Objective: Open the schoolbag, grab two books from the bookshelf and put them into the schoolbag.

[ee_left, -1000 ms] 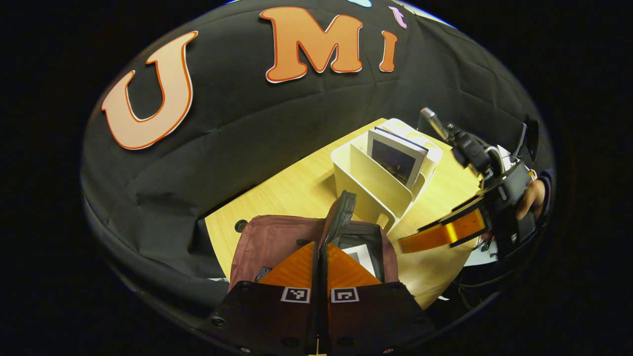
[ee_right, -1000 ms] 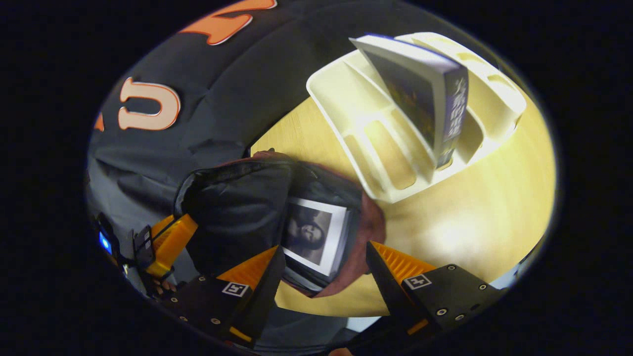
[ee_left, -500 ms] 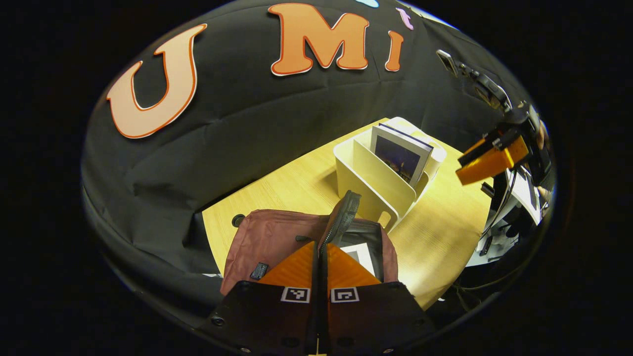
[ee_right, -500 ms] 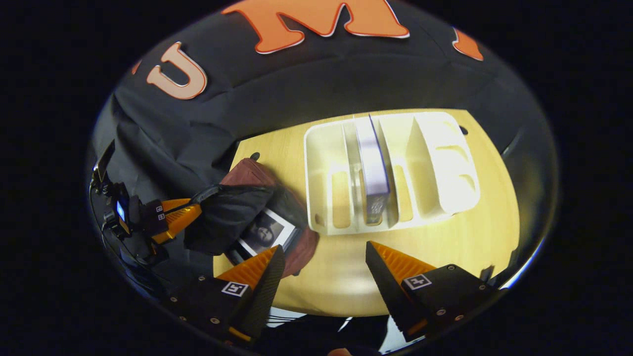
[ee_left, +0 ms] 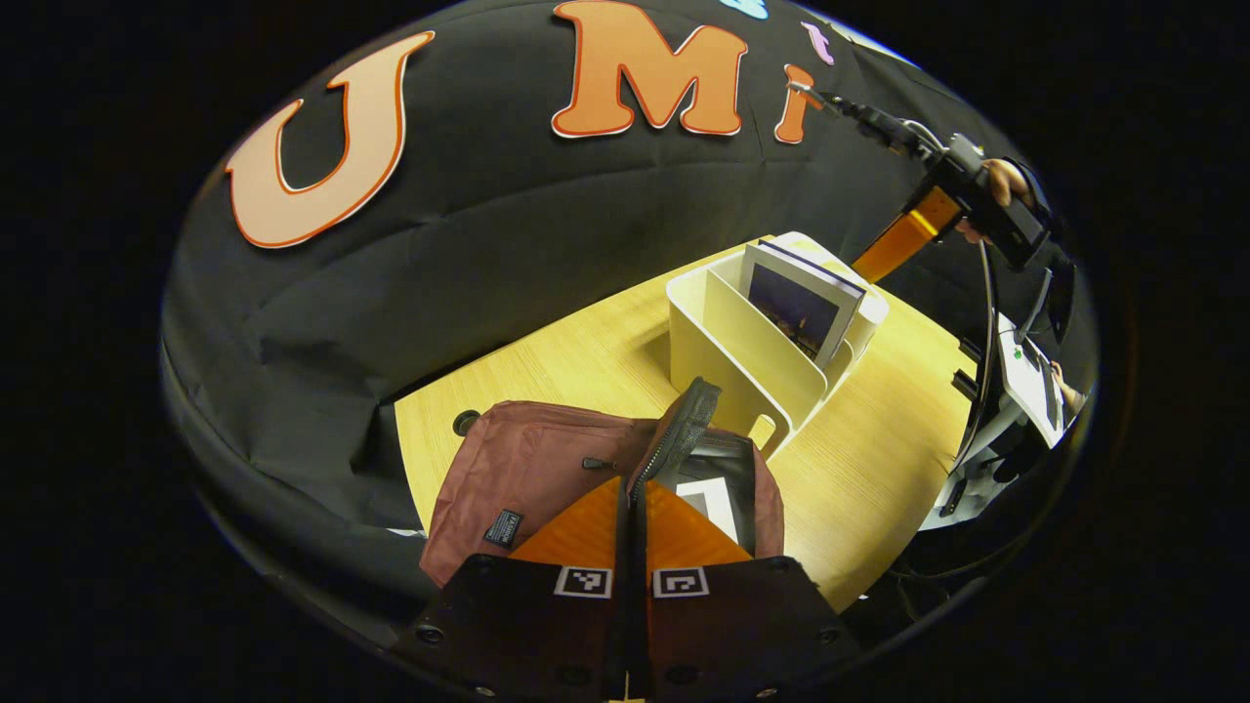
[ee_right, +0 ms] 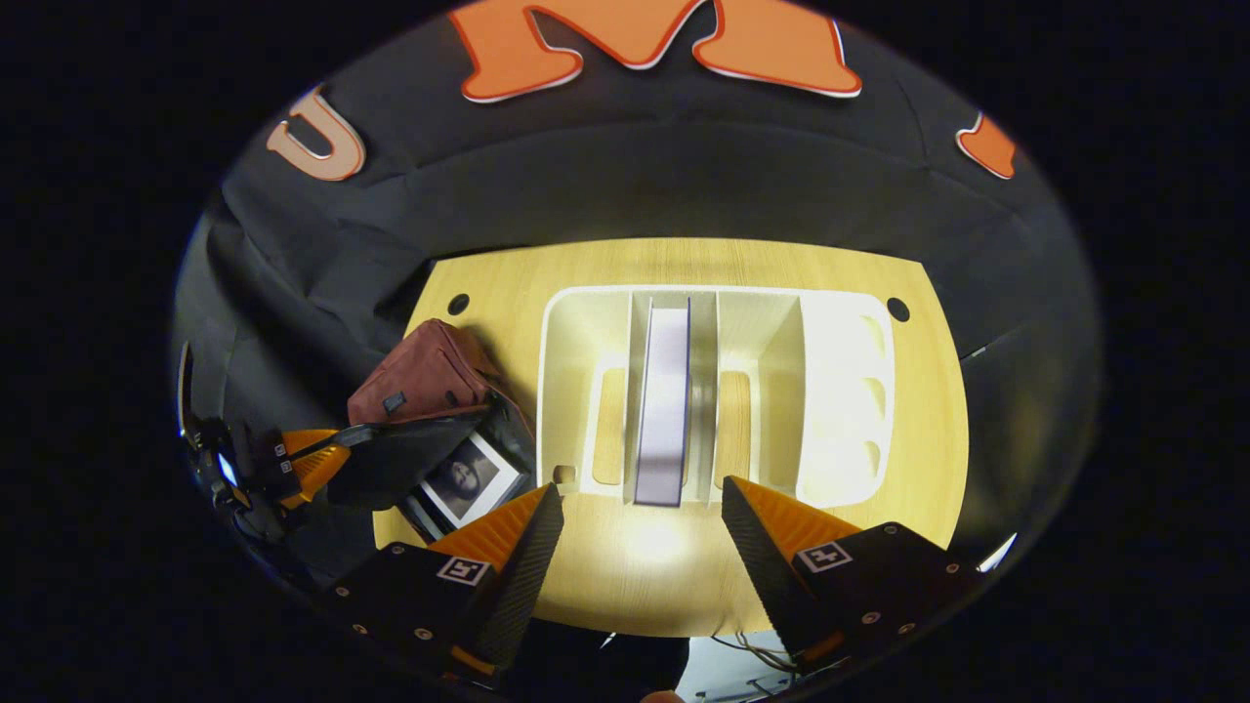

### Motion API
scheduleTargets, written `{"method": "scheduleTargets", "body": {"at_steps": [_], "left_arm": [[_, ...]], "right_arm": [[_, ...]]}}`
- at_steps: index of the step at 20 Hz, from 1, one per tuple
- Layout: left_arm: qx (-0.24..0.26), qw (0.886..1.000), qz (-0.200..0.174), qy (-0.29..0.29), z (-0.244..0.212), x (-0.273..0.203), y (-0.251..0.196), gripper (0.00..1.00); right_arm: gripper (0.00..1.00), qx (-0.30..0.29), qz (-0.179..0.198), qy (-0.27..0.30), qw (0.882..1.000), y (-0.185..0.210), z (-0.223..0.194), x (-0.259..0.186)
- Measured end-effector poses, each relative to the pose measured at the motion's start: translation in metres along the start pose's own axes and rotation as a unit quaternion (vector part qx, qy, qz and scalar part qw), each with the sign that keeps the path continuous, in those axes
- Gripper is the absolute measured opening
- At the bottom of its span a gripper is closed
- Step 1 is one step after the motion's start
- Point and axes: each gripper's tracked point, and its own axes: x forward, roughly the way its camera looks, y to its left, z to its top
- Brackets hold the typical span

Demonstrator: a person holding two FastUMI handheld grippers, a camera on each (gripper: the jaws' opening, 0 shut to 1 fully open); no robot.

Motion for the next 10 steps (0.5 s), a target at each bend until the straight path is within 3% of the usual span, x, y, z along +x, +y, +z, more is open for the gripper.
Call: {"method": "scheduleTargets", "body": {"at_steps": [3, 10], "left_arm": [[-0.014, 1.0, 0.002, 0.008, -0.007, 0.005, 0.002, 0.01], [-0.031, 0.999, 0.009, 0.021, -0.018, 0.011, 0.004, 0.01]], "right_arm": [[0.98, 0.002, 0.0, 0.046, 0.999, -0.004, 0.005, 0.037], [0.98, 0.009, -0.003, 0.096, 0.995, -0.002, 0.02, 0.086]]}}
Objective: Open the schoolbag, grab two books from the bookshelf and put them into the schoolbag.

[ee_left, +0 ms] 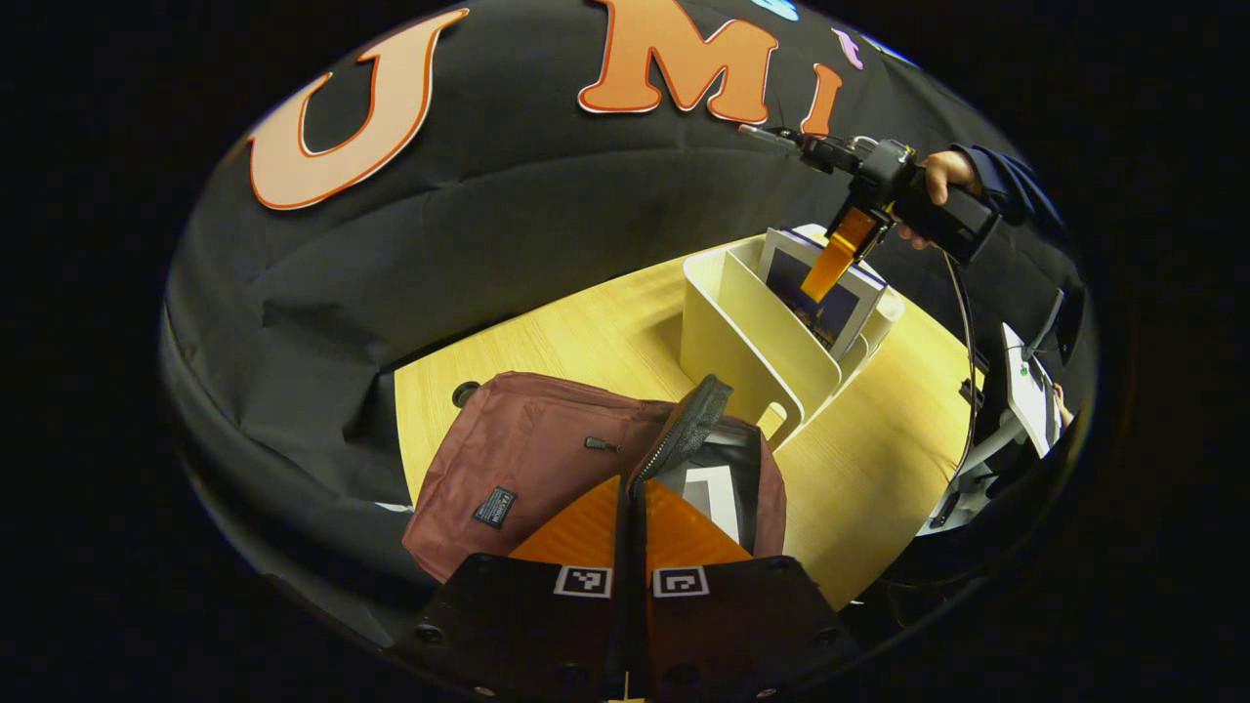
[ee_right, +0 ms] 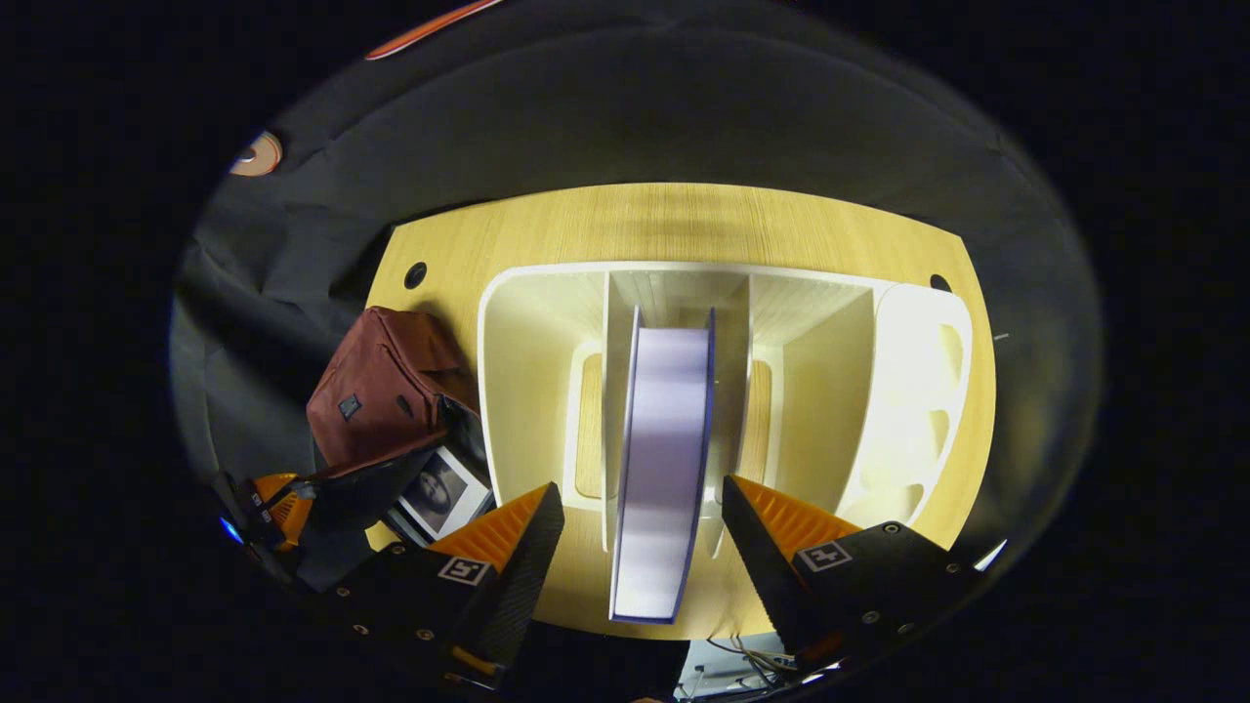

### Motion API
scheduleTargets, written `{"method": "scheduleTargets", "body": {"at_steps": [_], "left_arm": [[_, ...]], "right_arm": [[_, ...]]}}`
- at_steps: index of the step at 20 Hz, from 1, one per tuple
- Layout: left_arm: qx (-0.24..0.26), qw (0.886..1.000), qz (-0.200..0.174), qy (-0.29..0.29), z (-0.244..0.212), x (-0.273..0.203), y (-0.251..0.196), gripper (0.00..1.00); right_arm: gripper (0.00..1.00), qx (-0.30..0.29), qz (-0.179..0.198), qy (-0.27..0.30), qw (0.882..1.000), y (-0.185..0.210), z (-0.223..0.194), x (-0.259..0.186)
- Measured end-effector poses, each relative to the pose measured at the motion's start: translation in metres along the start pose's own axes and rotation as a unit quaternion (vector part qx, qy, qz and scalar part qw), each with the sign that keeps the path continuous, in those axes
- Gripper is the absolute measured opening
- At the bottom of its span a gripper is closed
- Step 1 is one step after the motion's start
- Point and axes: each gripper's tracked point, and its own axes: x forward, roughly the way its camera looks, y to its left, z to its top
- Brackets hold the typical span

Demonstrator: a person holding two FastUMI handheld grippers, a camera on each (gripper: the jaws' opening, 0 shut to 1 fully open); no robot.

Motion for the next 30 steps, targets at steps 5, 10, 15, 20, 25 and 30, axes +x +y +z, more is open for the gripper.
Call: {"method": "scheduleTargets", "body": {"at_steps": [5, 10, 15, 20, 25, 30], "left_arm": [[-0.008, 1.0, 0.002, 0.006, -0.006, 0.001, 0.003, 0.02], [-0.003, 1.0, -0.002, 0.006, -0.001, 0.002, 0.001, 0.01], [0.004, 1.0, -0.004, 0.002, -0.001, 0.002, 0.0, 0.01], [0.01, 1.0, -0.005, -0.001, -0.002, 0.002, -0.003, 0.01], [0.017, 1.0, -0.009, -0.002, -0.001, 0.0, -0.008, 0.02], [0.027, 1.0, -0.005, -0.005, 0.003, -0.004, -0.008, 0.01]], "right_arm": [[0.56, 0.002, -0.035, 0.018, 0.999, -0.009, 0.002, 0.003], [0.35, 0.013, -0.053, 0.022, 0.998, -0.018, -0.004, -0.003], [0.34, 0.022, -0.048, 0.0, 0.999, -0.022, -0.009, -0.044], [0.34, 0.031, -0.041, -0.034, 0.998, -0.028, -0.023, -0.108], [0.34, 0.045, -0.007, -0.07, 0.997, -0.02, -0.05, -0.164], [0.34, 0.058, 0.042, -0.103, 0.992, -0.001, -0.085, -0.197]]}}
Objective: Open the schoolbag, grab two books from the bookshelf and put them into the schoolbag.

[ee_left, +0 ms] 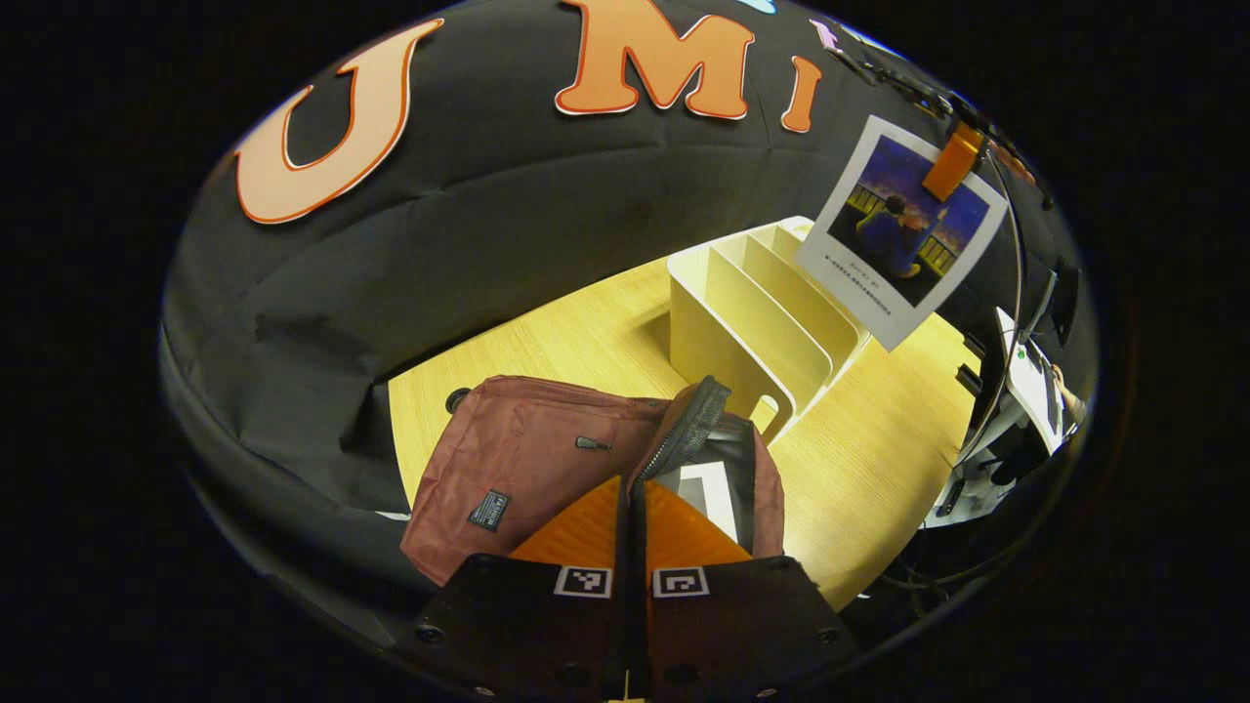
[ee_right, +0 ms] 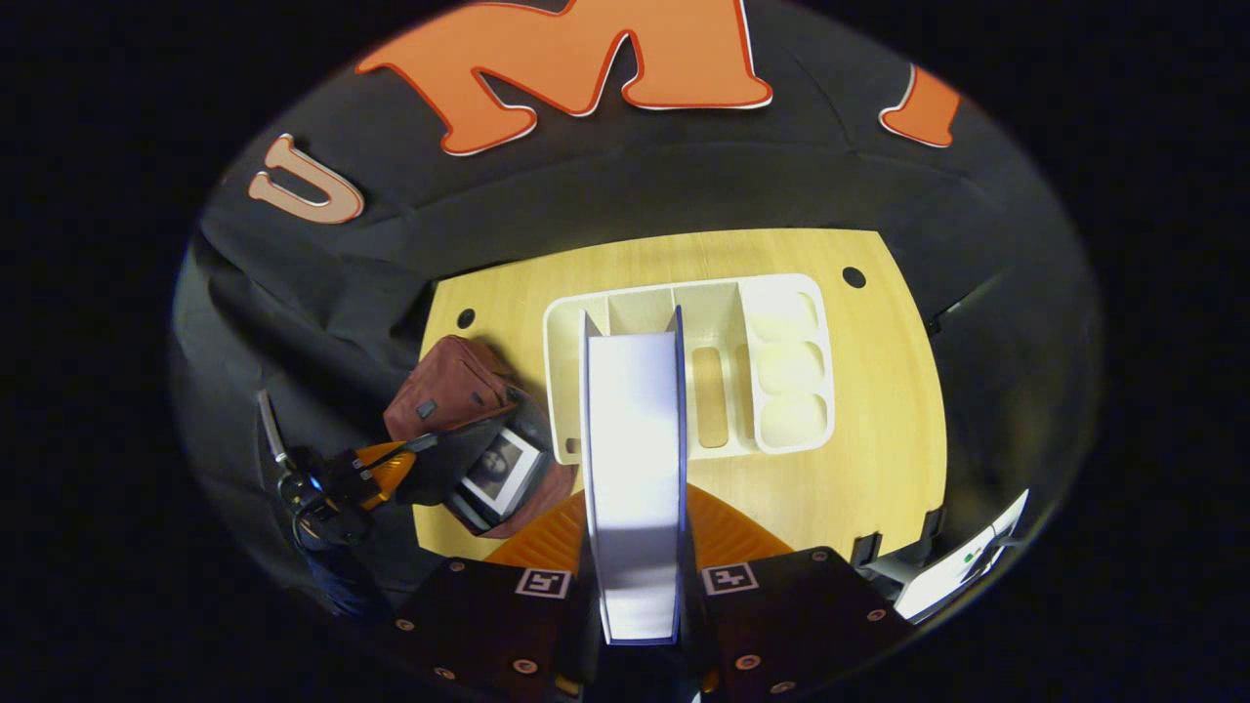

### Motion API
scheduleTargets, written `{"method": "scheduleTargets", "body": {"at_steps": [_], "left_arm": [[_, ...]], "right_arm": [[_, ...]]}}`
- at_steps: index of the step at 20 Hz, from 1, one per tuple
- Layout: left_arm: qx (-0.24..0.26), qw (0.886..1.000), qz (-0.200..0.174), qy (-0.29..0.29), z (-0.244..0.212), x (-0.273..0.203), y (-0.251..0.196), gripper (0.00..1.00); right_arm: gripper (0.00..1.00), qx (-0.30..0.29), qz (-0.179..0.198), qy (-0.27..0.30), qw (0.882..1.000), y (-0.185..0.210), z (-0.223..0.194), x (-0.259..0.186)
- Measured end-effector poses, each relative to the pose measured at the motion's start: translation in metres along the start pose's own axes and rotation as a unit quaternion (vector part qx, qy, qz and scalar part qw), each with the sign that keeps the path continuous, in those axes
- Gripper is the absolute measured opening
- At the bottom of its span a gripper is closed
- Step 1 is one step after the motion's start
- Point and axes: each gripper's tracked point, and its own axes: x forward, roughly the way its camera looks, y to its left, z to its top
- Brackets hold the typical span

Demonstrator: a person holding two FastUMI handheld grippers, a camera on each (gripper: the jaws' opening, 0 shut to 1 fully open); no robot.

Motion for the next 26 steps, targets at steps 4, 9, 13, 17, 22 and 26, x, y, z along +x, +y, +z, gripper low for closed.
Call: {"method": "scheduleTargets", "body": {"at_steps": [4, 9, 13, 17, 22, 26], "left_arm": [[0.006, 1.0, 0.0, 0.002, 0.007, -0.002, -0.003, 0.01], [0.011, 1.0, -0.001, -0.002, 0.02, -0.012, -0.002, 0.01], [-0.012, 1.0, -0.003, -0.009, 0.03, -0.023, 0.007, 0.01], [-0.023, 1.0, -0.002, -0.01, 0.032, -0.032, 0.011, 0.01], [-0.011, 1.0, -0.005, -0.011, 0.037, -0.038, 0.005, 0.01], [0.001, 1.0, -0.013, -0.019, 0.042, -0.046, -0.005, 0.01]], "right_arm": [[0.34, 0.028, 0.067, -0.014, 0.997, 0.026, -0.037, -0.003], [0.33, 0.102, 0.158, -0.01, 0.982, 0.067, -0.079, 0.032], [0.33, 0.148, 0.197, -0.003, 0.969, 0.091, -0.102, 0.065], [0.32, 0.184, 0.237, 0.005, 0.954, 0.132, -0.119, 0.099], [0.32, 0.218, 0.252, 0.014, 0.943, 0.178, -0.139, 0.157], [0.32, 0.254, 0.262, -0.013, 0.931, 0.201, -0.131, 0.188]]}}
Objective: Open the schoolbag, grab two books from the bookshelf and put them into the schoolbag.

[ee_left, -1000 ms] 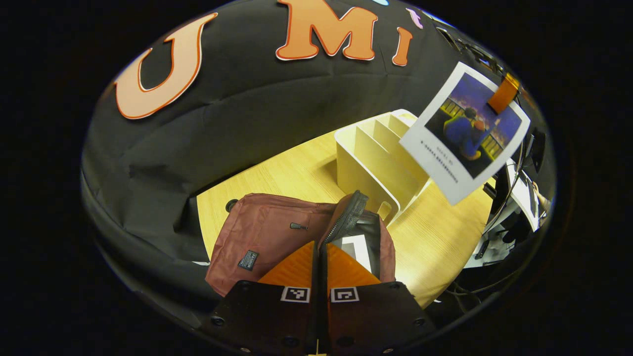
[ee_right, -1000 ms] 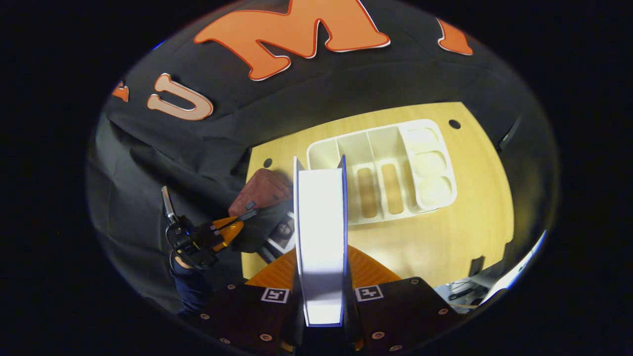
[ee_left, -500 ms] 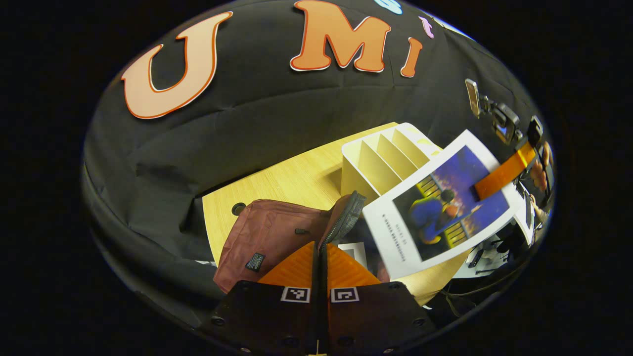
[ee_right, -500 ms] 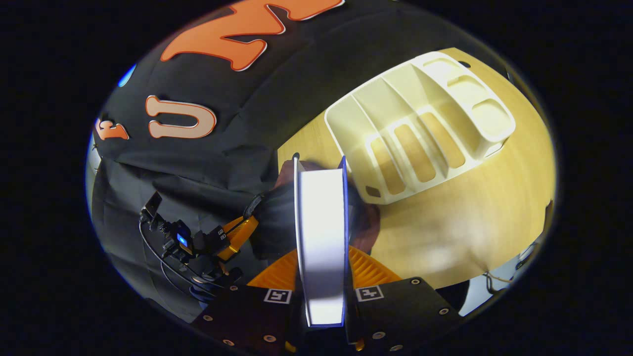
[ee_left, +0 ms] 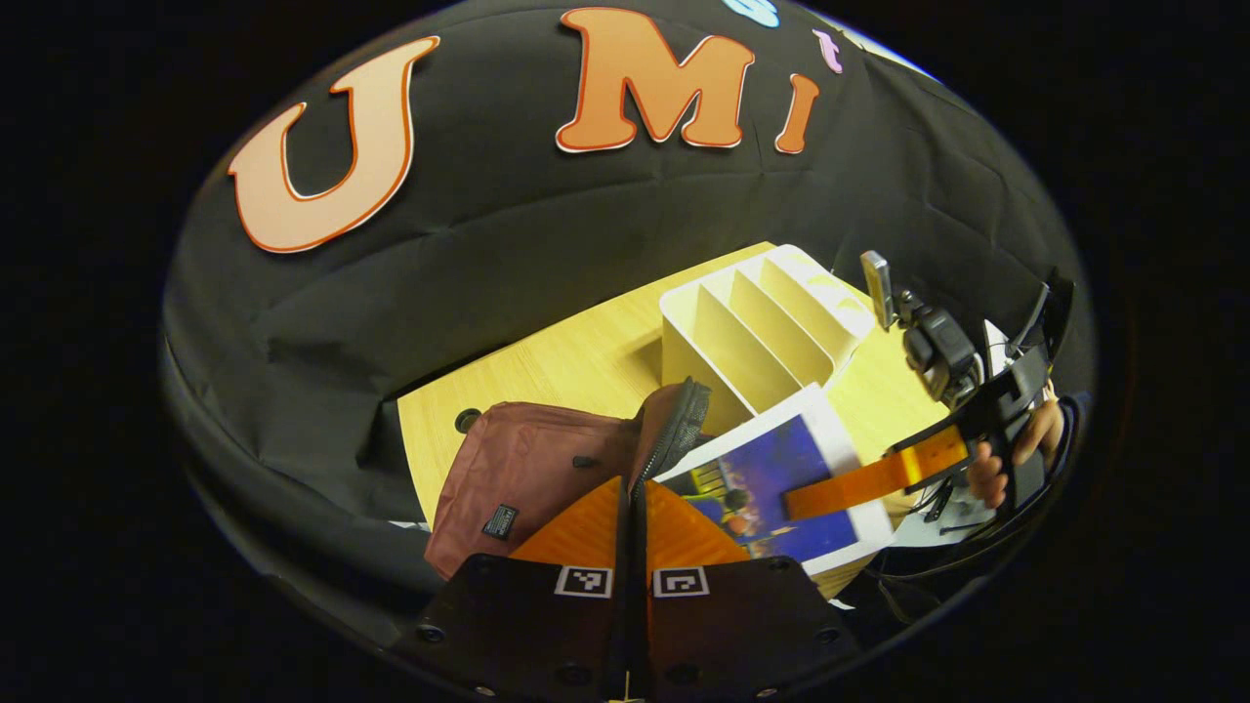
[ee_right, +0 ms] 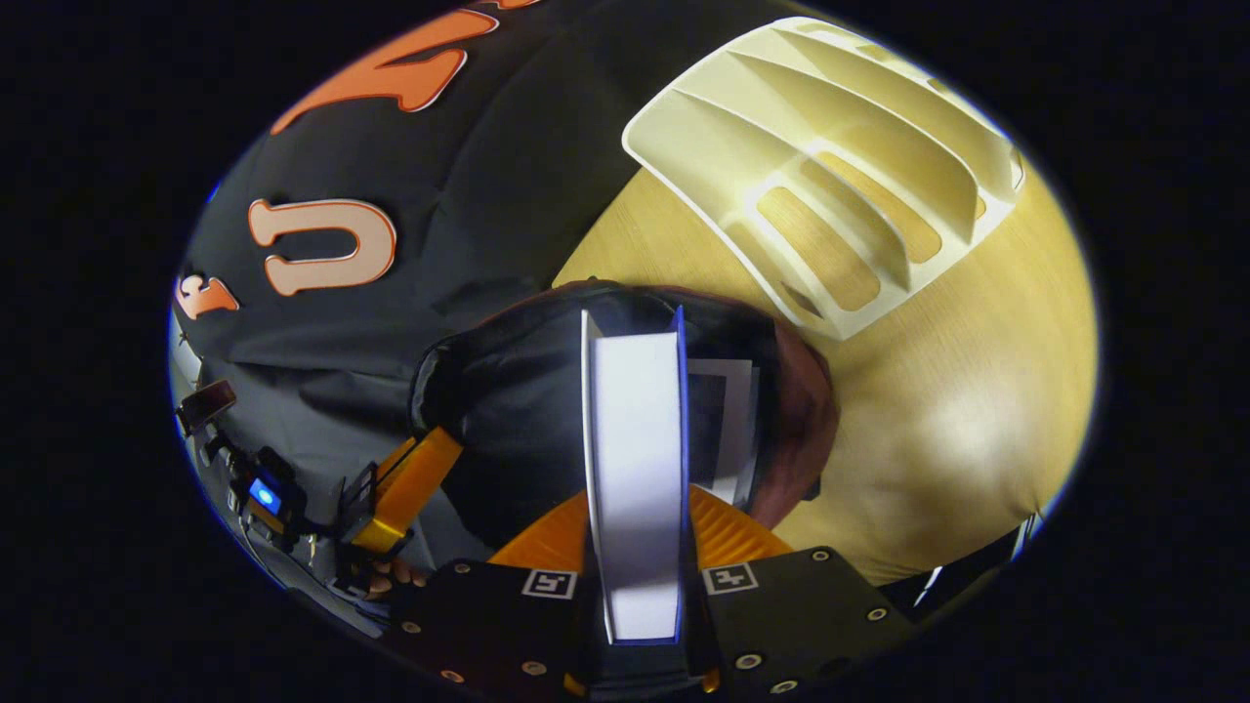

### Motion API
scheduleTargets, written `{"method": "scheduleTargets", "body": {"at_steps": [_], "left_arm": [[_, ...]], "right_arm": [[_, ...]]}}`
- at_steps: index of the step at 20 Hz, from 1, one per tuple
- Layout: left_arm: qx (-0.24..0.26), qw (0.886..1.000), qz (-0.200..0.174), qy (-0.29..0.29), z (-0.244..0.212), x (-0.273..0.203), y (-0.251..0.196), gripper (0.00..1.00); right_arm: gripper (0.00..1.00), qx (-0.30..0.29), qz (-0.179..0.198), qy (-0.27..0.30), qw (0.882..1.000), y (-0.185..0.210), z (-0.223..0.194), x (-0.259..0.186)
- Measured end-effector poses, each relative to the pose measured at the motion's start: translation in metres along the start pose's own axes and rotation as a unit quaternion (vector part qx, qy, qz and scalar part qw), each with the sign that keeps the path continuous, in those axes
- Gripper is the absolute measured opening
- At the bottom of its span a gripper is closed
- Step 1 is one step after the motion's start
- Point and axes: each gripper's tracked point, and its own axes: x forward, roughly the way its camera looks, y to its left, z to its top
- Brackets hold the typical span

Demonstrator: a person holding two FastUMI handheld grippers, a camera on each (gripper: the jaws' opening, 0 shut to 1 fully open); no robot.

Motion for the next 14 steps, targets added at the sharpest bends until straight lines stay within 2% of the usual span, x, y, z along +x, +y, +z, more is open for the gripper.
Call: {"method": "scheduleTargets", "body": {"at_steps": [10, 12, 14], "left_arm": [[0.017, 0.999, -0.044, -0.026, 0.004, -0.013, -0.024, 0.01], [0.018, 0.998, -0.044, -0.027, 0.004, -0.014, -0.024, 0.01], [0.014, 0.999, -0.038, -0.023, 0.003, -0.012, -0.018, 0.01]], "right_arm": [[0.32, 0.052, 0.051, -0.033, 0.997, 0.018, -0.013, 0.094], [0.33, 0.051, 0.047, -0.034, 0.997, 0.017, -0.015, 0.112], [0.4, 0.044, 0.013, -0.031, 0.998, 0.005, -0.018, 0.118]]}}
